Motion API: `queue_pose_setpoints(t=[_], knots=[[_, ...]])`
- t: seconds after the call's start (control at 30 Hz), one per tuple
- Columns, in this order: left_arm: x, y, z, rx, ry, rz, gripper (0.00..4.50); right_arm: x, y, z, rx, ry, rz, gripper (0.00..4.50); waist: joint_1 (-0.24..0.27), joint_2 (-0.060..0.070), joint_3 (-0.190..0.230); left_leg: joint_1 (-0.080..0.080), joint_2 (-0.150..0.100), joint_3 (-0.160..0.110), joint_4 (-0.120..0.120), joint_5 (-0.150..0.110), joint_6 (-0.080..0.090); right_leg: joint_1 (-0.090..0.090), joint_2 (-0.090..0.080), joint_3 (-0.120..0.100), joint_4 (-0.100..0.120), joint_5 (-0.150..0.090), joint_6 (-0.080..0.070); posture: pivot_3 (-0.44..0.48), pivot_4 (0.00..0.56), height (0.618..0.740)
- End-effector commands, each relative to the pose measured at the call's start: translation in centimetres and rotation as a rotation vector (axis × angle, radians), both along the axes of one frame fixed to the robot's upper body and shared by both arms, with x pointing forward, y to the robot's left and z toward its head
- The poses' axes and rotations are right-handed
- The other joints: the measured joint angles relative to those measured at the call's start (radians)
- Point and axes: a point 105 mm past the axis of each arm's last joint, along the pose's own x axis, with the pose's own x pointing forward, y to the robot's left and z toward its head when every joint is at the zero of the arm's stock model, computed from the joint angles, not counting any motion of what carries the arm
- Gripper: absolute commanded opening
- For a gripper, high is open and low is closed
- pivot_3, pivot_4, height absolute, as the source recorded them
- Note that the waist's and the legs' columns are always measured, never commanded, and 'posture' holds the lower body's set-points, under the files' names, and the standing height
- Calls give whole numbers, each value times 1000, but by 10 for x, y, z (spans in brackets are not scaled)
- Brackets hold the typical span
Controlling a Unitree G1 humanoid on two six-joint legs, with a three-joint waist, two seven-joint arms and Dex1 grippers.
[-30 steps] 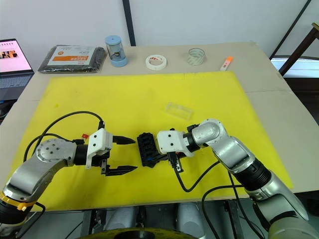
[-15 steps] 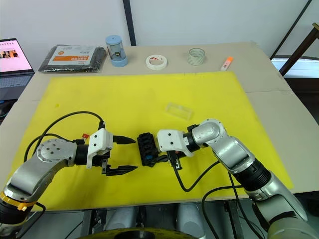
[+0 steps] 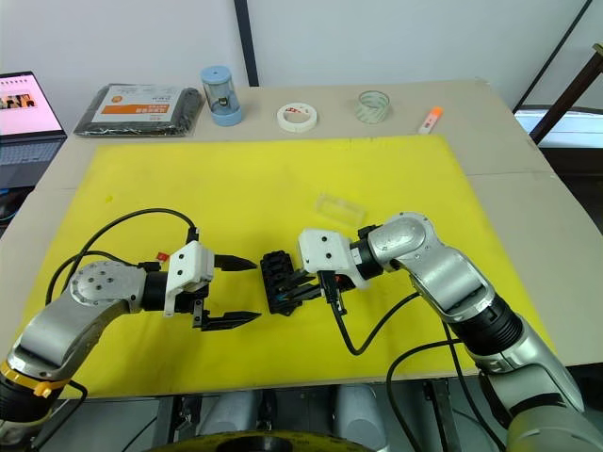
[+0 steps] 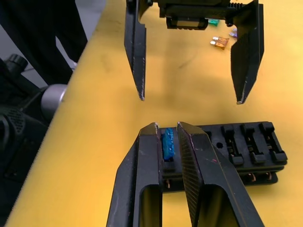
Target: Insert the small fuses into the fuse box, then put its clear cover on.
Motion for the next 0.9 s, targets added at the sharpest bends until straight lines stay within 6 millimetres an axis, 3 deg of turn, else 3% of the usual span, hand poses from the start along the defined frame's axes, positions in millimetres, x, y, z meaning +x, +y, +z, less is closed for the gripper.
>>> queue_pose_setpoints(t=[0.03,0.63,0.9], knots=[[0,-4,6,-7,-35,-19,4500,-1,4,10,58,-15,1,122,0,0,0,0,0,0,0,0,0,0,0,0,0,0,0,0,150,740],[0,-3,6,-6,-32,-10,4500,0,2,-14,30,44,-36,55,0,0,0,0,0,0,0,0,0,0,0,0,0,0,0,0,150,740],[0,-3,6,-6,-32,-14,4500,4,0,-12,32,46,-50,55,0,0,0,0,0,0,0,0,0,0,0,0,0,0,0,0,150,740]])
